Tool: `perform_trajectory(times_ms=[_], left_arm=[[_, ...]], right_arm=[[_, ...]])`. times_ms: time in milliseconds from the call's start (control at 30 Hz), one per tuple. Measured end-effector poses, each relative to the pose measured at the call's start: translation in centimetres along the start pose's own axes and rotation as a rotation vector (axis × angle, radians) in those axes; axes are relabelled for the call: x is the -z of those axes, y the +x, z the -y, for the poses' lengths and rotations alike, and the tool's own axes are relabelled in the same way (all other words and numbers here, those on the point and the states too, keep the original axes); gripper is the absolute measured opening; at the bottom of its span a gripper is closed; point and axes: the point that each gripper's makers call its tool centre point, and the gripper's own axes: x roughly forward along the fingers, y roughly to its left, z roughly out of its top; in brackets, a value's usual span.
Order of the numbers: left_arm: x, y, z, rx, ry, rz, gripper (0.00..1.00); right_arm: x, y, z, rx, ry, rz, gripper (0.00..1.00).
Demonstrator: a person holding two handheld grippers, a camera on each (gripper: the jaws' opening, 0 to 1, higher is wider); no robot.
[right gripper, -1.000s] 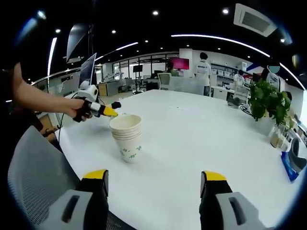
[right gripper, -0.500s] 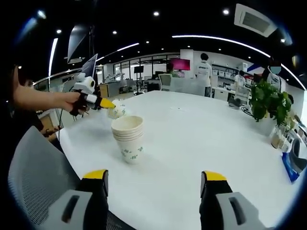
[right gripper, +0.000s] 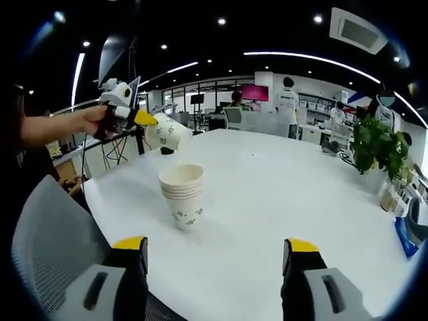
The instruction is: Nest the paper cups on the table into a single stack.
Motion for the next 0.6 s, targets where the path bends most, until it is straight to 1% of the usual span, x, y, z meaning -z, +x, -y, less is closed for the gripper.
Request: perform_trajectory(times_ms=[167,200,300,500,600], left_arm=[[-0.8,-0.1,1.0,0.017,0.029,-0.035,0.0],[-1.2,-0.2,1.8,0.023,0.039,-0.039,0.0],[-1.7,-0.2,2.5,0.032,0.056,-0.05,0.0],[-1.9,0.1,3.4,0.038,0.106,-0.092,0.0],[-1.6,0.5,4.3,0.042,0.162,-0.127,0.0]], right_arm=[[-0.1,0.0,0.0,-0.007,0.0,0.006,0.86],[0.0,0.0,0.0,-0.007,-0.001,0.004,0.86],[0.0,0.0,0.0,-0.008,0.0,0.002,0.86],[0.2,0.0,0.2,-0.006,0.002,-0.001,0.86],[0.2,0.0,0.2,-0.003,0.003,-0.002,0.86]])
